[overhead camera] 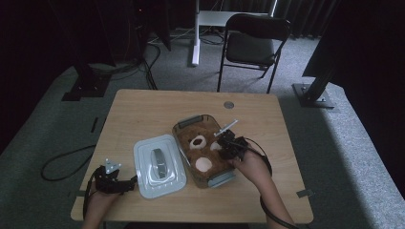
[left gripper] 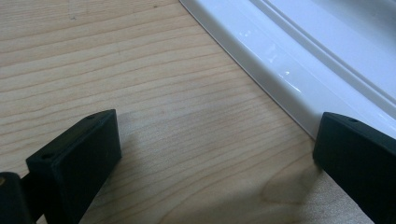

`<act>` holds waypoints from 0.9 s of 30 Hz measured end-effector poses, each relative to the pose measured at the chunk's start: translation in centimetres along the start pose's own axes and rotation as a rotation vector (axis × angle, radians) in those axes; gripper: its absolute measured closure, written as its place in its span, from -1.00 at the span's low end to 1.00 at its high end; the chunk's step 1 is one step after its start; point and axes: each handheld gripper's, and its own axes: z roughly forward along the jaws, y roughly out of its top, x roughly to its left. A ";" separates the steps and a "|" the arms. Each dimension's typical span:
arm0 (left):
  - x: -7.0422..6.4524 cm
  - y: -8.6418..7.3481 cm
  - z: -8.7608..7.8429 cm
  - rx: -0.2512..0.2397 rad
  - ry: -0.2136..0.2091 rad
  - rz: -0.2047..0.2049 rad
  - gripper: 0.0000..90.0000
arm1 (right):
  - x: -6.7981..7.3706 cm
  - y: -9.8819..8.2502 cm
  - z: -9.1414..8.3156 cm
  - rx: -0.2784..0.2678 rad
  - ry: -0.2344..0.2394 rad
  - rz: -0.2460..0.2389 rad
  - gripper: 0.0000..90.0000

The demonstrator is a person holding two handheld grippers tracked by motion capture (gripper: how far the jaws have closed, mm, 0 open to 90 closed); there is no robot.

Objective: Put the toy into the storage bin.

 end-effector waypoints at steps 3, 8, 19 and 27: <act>0.0 0.0 0.0 0.000 0.001 0.002 -0.96 | -0.7 -0.8 -2.3 -0.105 0.069 0.025 0.26; 0.0 0.0 0.0 0.000 0.000 0.002 -0.96 | -0.8 -1.2 -4.0 -0.184 0.146 0.060 0.24; 0.0 0.0 0.0 0.001 0.000 0.002 -0.96 | 2.7 -2.7 -8.9 -0.355 0.234 -0.005 0.26; 0.0 0.0 0.0 0.000 0.000 0.001 -0.96 | 5.1 -2.6 -7.3 -0.290 0.282 -0.085 0.32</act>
